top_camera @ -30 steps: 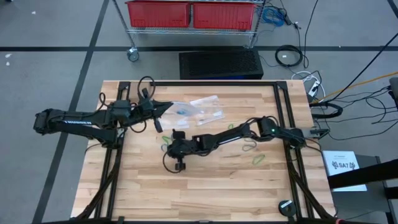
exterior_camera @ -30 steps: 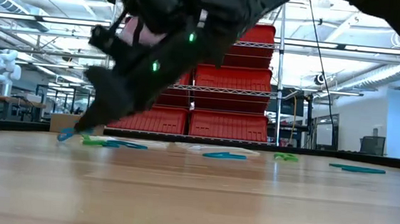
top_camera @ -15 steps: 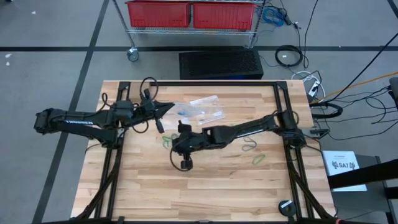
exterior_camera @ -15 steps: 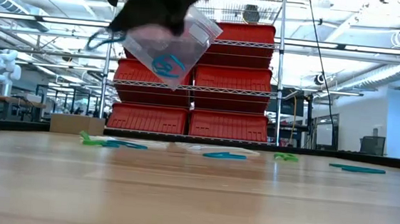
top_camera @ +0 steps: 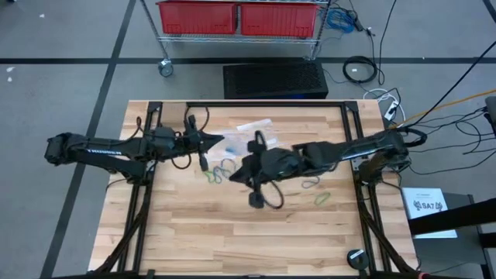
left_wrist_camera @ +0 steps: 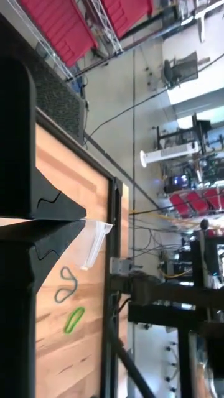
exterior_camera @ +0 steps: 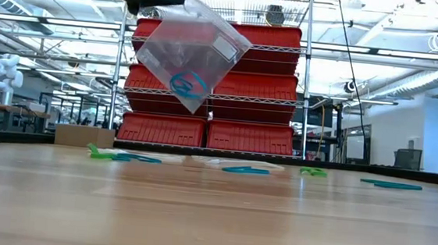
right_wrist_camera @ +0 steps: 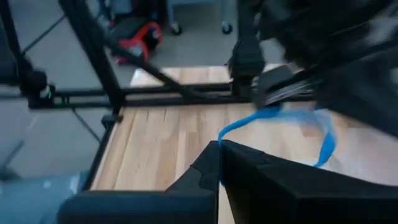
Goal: Sort rubber bands
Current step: Put the blue rubber band into the transparent zip bag
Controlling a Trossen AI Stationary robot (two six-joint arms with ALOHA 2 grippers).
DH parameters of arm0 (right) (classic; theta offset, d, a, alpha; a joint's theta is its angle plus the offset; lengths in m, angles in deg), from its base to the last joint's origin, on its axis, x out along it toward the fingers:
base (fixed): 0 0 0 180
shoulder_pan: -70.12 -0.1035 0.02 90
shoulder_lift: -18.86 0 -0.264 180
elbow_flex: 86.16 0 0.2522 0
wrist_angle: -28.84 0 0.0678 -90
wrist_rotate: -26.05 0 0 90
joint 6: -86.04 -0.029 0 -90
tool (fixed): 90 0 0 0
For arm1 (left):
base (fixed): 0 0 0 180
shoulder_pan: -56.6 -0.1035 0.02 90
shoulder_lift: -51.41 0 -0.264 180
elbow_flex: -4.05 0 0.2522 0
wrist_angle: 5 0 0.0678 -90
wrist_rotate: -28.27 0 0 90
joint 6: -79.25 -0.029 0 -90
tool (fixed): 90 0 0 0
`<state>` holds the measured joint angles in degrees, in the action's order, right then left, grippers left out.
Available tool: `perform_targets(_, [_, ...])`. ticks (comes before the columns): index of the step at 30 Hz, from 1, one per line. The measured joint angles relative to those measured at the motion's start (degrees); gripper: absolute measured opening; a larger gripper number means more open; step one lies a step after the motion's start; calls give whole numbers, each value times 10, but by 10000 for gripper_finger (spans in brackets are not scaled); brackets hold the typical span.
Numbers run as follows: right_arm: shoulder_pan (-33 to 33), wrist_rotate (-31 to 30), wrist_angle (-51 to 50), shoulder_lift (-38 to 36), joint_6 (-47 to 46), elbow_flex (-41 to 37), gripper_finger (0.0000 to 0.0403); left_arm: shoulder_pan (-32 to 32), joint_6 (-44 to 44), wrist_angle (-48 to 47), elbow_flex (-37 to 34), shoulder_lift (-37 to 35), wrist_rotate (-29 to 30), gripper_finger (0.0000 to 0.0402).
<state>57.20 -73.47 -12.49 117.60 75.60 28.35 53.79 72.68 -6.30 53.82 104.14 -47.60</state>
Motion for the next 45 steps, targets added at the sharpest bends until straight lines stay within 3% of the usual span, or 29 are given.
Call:
perform_targets(3, [6, -29, -19, -22, -34, 0, 0, 10, -4, 0, 0, 3, -1, 0])
perform_targets(13, [33, -29, -79, -22, -133, 0, 0, 54, -45, 28, 0, 3, -2, 0])
perform_targets(30, [26, -44, -92, -30, -209, 0, 0, 83, -59, 30, 0, 3, -1, 0])
perform_targets(45, [-4, -113, -130, -47, -255, 0, 0, 93, -60, 39, 0, 3, 0, 0])
